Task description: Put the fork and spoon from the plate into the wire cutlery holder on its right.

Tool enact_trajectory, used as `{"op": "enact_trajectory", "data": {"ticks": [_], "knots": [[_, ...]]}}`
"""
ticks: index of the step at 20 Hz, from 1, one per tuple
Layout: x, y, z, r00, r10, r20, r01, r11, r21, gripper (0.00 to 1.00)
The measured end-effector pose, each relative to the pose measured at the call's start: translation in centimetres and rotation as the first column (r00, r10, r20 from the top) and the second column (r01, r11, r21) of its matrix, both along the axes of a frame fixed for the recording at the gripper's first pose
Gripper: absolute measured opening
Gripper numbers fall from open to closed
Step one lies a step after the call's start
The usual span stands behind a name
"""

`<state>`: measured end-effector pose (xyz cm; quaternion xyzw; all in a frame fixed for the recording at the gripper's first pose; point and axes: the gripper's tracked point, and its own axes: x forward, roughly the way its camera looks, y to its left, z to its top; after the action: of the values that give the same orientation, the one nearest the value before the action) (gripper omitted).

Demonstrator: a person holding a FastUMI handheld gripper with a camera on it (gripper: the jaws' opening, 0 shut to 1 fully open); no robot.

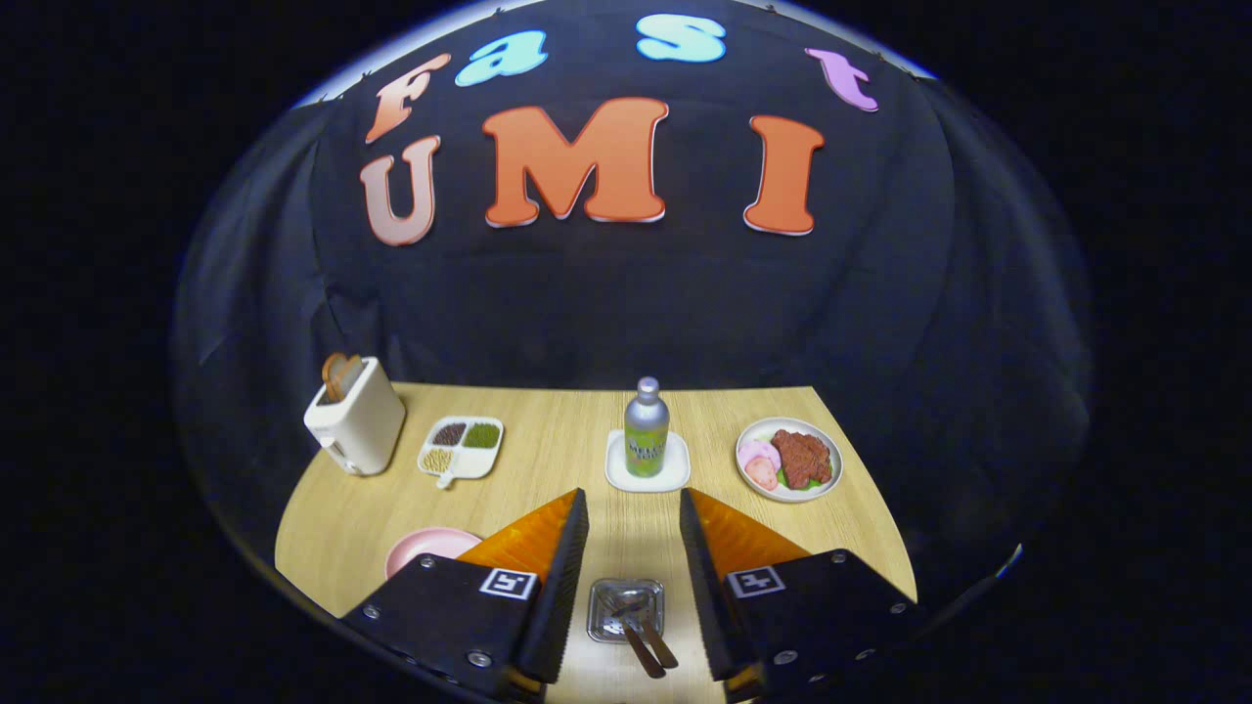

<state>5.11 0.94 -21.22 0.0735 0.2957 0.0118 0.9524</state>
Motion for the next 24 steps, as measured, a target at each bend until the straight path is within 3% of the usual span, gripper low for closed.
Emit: {"op": "enact_trajectory", "data": {"ticks": [1,3,9,17,24], "knots": [[0.5,-0.4,1.4,0.999,-0.013,0.051,0.013,1.000,0.000,0.67],[1.3,-1.1,4.5,0.987,-0.039,0.156,0.041,0.999,-0.009,0.78],[2.0,-1.4,12.3,0.909,-0.041,0.414,0.072,0.996,-0.059,0.91],[-0.1,-0.9,19.2,0.827,-0.057,0.559,0.065,0.998,0.005,0.94],[-0.6,-1.2,20.7,0.791,-0.072,0.608,0.073,0.997,0.023,0.94]]}}
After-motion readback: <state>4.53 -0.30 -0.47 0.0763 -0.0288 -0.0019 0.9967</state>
